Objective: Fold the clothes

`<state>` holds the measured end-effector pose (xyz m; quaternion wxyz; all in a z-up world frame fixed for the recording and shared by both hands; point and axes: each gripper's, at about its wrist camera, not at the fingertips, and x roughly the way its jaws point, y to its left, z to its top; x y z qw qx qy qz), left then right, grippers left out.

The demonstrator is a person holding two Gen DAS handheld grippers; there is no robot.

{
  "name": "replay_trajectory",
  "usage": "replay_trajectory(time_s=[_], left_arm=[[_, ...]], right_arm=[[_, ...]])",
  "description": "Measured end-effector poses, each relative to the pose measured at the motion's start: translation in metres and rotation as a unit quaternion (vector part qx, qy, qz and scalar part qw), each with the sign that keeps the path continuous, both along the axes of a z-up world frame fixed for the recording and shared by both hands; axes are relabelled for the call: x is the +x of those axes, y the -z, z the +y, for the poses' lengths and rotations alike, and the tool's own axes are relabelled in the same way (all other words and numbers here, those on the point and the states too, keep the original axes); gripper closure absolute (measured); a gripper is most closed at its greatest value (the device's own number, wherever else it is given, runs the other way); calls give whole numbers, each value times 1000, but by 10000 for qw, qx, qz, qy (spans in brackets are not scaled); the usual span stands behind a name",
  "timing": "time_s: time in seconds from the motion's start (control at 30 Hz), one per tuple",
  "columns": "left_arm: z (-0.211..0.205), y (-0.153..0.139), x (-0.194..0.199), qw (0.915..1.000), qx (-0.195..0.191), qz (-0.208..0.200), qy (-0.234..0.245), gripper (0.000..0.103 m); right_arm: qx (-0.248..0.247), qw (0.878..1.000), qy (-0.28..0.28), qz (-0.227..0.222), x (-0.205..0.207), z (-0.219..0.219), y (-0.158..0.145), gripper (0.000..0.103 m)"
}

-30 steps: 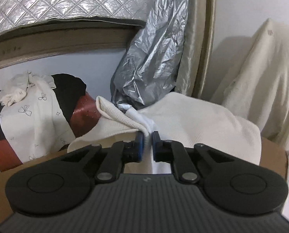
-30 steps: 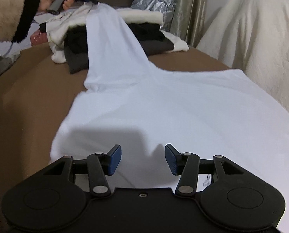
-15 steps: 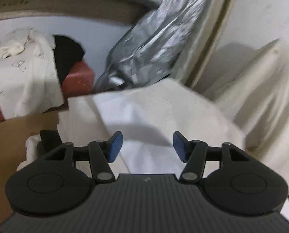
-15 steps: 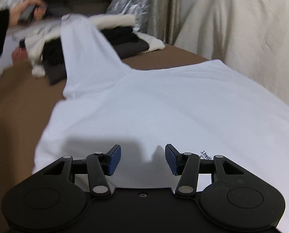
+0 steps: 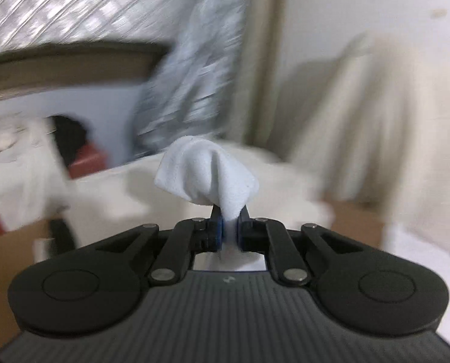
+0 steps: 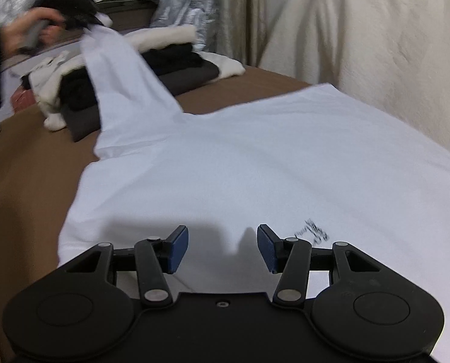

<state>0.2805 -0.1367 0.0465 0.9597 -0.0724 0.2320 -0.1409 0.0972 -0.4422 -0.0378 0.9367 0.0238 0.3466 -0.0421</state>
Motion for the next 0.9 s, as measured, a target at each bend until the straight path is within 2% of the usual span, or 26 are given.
replay_trajectory(time_s=[0.07, 0.13, 0.17, 0.23, 0.33, 0.37, 0.43, 0.47, 0.5, 0.53, 0.63, 0.67, 0.73, 0.8, 0.87, 0.9], left_arm=[[-25, -9, -43, 9975, -328, -122, 616, 95], [-61, -11, -71, 9895, -541, 1, 1341, 94], [-78, -12, -84, 9833, -646, 65, 1702, 94], [-122, -5, -107, 9629, -916, 435, 2502, 94], [-179, 41, -138, 9414, -832, 1303, 2997, 89], [-198, 56, -148, 9322, -800, 1591, 3152, 85], [-235, 87, -168, 9104, -734, 2160, 3452, 61], [-254, 102, -179, 8979, -700, 2441, 3596, 59], [-261, 115, -184, 8809, -542, 2832, 3754, 58], [-264, 124, -194, 8596, -392, 3173, 3987, 59], [-244, 127, -195, 8329, -509, 3476, 4278, 58], [-235, 128, -184, 8463, -411, 3362, 4113, 57], [-217, 128, -162, 8729, -201, 3110, 3753, 38], [-199, 128, -139, 8969, 9, 2848, 3382, 24], [-181, 128, -117, 9182, 219, 2578, 3001, 23], [-172, 128, -105, 9277, 324, 2440, 2807, 27]], right_arm=[[94, 9999, 126, 7, -4, -5, 1, 47], [188, 9995, 253, 15, -8, -9, 2, 47], [235, 9992, 316, 18, -11, -12, 3, 47], [329, 9985, 442, 26, -15, -17, 4, 47], [399, 9967, 710, 52, -26, -20, 7, 47], [384, 9963, 772, 65, -30, -20, 8, 47], [354, 9953, 896, 89, -38, -20, 11, 47], [338, 9948, 958, 102, -42, -20, 13, 47], [323, 9942, 1020, 114, -47, -19, 15, 47], [308, 9936, 1082, 126, -51, -19, 16, 47], [215, 9929, 1147, 215, -62, -21, 19, 47], [171, 9930, 1137, 258, -65, -21, 19, 47], [264, 9906, 1295, 358, -71, -28, 16, 47], [462, 9868, 1507, 369, -80, -37, 9, 47], [598, 9831, 1706, 277, -91, -47, 0, 47], [636, 9810, 1821, 219, -97, -52, -5, 47]])
